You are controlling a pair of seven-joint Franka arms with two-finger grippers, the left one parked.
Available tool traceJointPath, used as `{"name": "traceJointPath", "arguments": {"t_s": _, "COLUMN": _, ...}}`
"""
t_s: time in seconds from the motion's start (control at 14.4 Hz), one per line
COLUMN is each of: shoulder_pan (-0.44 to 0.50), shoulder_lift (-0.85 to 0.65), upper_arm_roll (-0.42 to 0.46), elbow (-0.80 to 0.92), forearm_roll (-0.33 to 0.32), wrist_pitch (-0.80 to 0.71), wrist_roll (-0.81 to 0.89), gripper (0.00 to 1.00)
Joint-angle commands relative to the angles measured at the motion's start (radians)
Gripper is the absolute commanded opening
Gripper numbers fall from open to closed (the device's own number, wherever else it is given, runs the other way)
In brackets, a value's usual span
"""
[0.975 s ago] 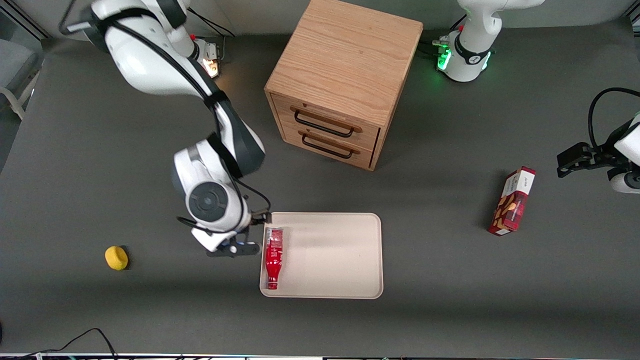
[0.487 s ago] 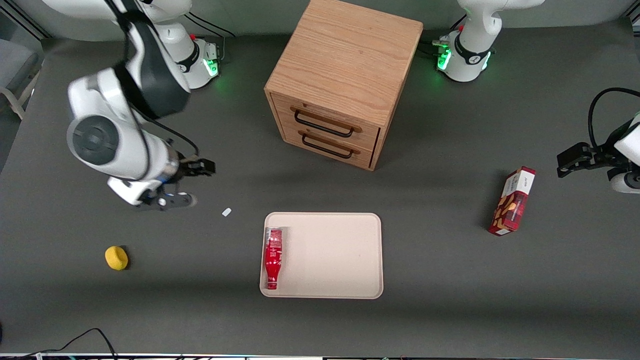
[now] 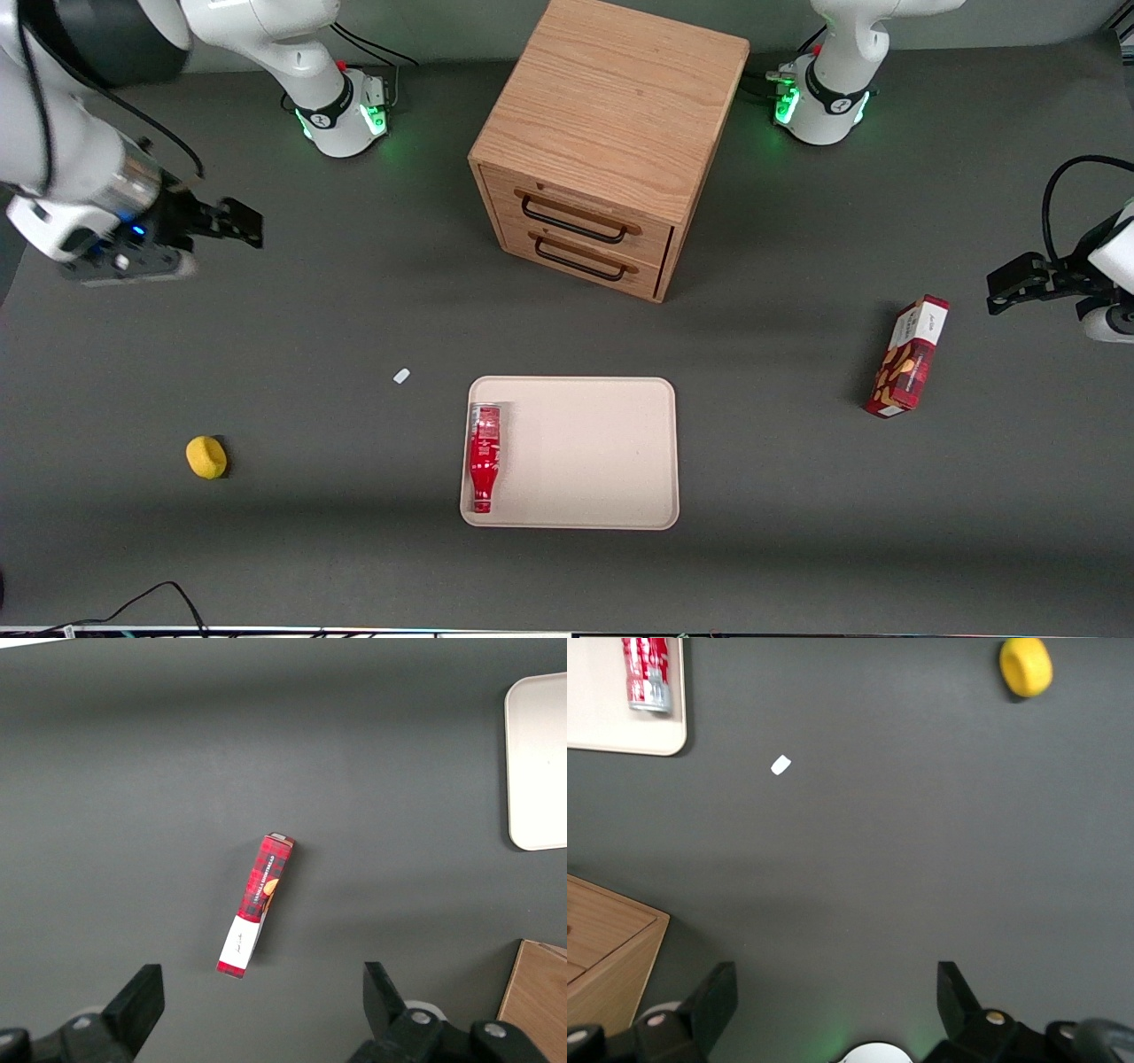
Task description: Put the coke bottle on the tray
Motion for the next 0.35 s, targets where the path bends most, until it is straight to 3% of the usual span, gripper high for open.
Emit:
{"name": "traceJointPath", "arguments": {"t_s": 0.0, "shoulder_pan": 0.053, "shoulder_lift": -0.059, "upper_arm_roll": -0.067, "elbow": -0.05, "forearm_roll": 0.021, "wrist_pitch": 0.015, "wrist_roll": -0.014, "gripper": 1.0}}
{"name": "traceJointPath", "arguments": {"t_s": 0.28, "shoulder_pan": 0.052, "shoulder_lift": -0.053, "upper_arm_roll": -0.064, "elbow": -0.04, "forearm_roll": 0.019, "wrist_pitch": 0.009, "wrist_roll": -0.018, "gripper": 1.0}}
